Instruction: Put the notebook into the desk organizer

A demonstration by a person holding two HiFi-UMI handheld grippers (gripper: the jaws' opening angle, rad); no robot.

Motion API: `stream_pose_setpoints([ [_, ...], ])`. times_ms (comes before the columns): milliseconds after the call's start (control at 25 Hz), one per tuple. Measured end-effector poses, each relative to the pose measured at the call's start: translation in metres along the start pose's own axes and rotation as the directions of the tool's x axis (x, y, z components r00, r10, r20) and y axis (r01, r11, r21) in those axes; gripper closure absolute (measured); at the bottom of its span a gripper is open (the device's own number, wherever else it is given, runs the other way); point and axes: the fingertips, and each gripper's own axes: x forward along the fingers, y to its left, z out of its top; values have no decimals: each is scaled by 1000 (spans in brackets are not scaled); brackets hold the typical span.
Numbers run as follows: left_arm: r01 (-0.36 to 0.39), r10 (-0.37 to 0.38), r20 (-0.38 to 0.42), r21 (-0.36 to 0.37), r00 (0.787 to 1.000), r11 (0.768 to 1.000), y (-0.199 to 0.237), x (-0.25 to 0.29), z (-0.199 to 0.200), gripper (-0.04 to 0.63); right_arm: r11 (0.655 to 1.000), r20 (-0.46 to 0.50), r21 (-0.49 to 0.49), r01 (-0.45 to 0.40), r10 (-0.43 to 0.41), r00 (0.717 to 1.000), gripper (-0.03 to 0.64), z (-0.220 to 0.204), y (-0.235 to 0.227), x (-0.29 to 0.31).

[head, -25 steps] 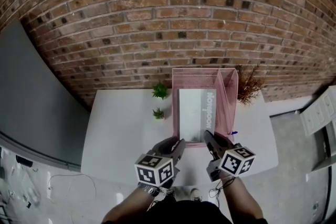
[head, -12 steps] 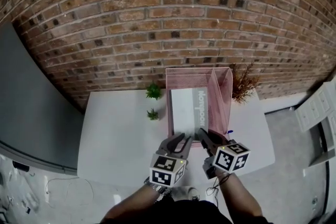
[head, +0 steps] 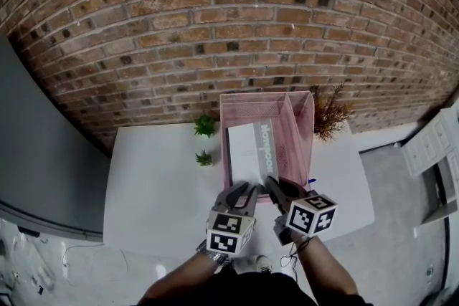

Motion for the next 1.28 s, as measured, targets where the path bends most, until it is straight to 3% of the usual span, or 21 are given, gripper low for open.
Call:
stream_pose_setpoints([
  [160, -19, 20, -13, 8, 1000, 1000, 3, 1, -1, 532, 999, -20, -42, 7, -8, 1000, 580, 0, -2, 4],
  [600, -61, 62, -33, 27, 998, 998, 3, 5, -2, 535, 981, -127, -192, -3, -22, 992, 442, -6, -2, 7],
  [800, -71, 71, -36, 13, 997, 997, 6, 6, -5, 534, 977, -117, -211, 4, -29, 993, 431, 0, -4, 1],
  [1000, -76, 75, -35, -13, 997, 997, 7, 4, -2, 534, 970, -47, -242, 21, -33, 998, 423, 16, -4, -13],
  [1280, -123, 123, 10, -25, 992, 992, 1, -10, 13, 534, 958, 7, -284, -44, 48, 999, 472, 32, 5, -31],
])
